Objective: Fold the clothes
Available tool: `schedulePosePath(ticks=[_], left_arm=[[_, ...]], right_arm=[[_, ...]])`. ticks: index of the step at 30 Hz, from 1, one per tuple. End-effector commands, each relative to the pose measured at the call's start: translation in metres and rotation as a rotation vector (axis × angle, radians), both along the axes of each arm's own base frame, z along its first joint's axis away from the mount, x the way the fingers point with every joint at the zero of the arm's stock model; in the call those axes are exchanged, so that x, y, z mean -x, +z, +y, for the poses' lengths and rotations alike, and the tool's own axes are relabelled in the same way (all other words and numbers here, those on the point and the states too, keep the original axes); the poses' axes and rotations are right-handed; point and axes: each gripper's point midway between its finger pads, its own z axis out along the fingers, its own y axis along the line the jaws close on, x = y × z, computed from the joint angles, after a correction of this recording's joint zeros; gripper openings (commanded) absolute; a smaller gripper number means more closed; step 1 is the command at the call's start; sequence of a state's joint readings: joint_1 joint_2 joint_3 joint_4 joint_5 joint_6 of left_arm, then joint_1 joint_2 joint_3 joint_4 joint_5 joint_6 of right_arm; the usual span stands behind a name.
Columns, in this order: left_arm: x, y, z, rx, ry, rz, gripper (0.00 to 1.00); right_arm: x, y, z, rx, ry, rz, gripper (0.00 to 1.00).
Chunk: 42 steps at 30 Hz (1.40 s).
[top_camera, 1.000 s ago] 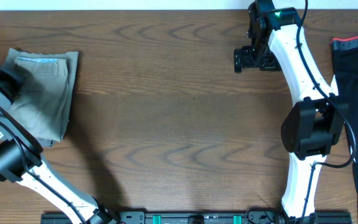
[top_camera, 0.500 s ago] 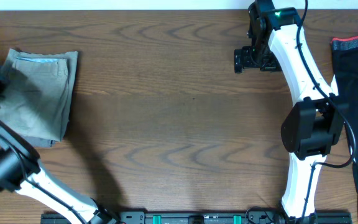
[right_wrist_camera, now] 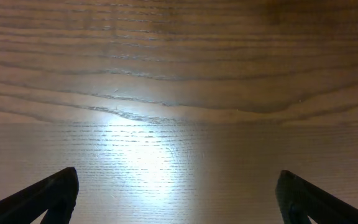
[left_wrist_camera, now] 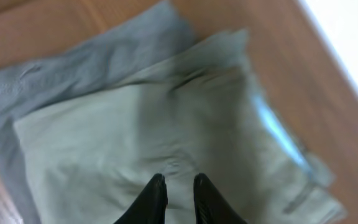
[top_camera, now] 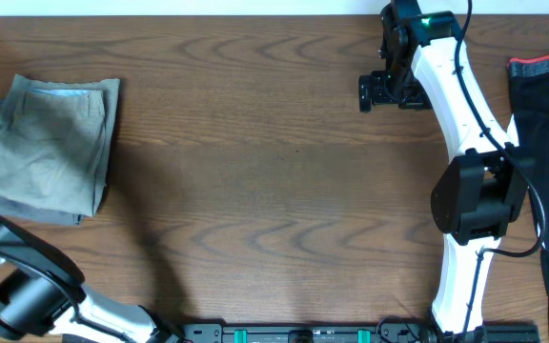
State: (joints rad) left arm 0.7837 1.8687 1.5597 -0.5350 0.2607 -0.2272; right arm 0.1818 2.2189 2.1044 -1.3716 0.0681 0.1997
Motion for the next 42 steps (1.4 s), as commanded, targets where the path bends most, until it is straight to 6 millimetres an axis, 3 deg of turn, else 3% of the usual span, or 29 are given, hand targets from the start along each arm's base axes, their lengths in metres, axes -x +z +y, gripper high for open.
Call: schedulePosePath(ticks=[1, 9, 11, 14, 17, 21, 27, 31, 33, 36, 42], left_arm=[[0.013, -0.037, 0.011, -0.01, 0.038, 0.118, 0.19], [0.038, -0.108, 0.028, 0.018, 0.112, 0.314, 0.24], [0.048, -0.12, 0.034, 0.005, 0.144, 0.365, 0.26], [0.067, -0.122, 0.05, -0.043, 0.249, 0.428, 0.27], [0.073, -0.118, 0.056, -0.051, 0.277, 0.43, 0.27], [0.067, -0.105, 0.045, 0.018, 0.298, 0.355, 0.27], [0.048, -0.034, 0.024, 0.039, 0.231, 0.165, 0.26], [0.056, 0.02, 0.002, 0.026, 0.204, 0.089, 0.26], [0.065, 0.035, -0.012, 0.032, 0.197, 0.093, 0.26], [0.074, 0.036, -0.035, 0.069, 0.173, 0.139, 0.27], [0.057, -0.005, -0.067, 0.147, 0.076, 0.221, 0.27]], right_arm=[[-0.002, 0.005, -0.004, 0.009, 0.008, -0.012, 0.99], [0.0, 0.005, -0.004, 0.011, 0.008, -0.001, 0.99], [0.001, 0.005, -0.004, 0.011, 0.009, -0.001, 0.99], [0.001, 0.005, -0.004, 0.012, 0.009, 0.003, 0.99], [0.001, 0.005, -0.004, 0.012, 0.009, 0.003, 0.99], [0.001, 0.005, -0.004, 0.012, 0.009, 0.003, 0.99], [0.003, 0.005, -0.004, 0.013, 0.009, 0.008, 0.99], [0.003, 0.005, -0.004, 0.013, 0.009, 0.008, 0.99], [0.002, 0.005, -0.004, 0.012, 0.008, 0.006, 0.99], [0.0, 0.005, -0.002, 0.002, 0.009, -0.001, 0.99], [-0.003, 0.005, 0.01, -0.067, 0.015, -0.013, 0.99]])
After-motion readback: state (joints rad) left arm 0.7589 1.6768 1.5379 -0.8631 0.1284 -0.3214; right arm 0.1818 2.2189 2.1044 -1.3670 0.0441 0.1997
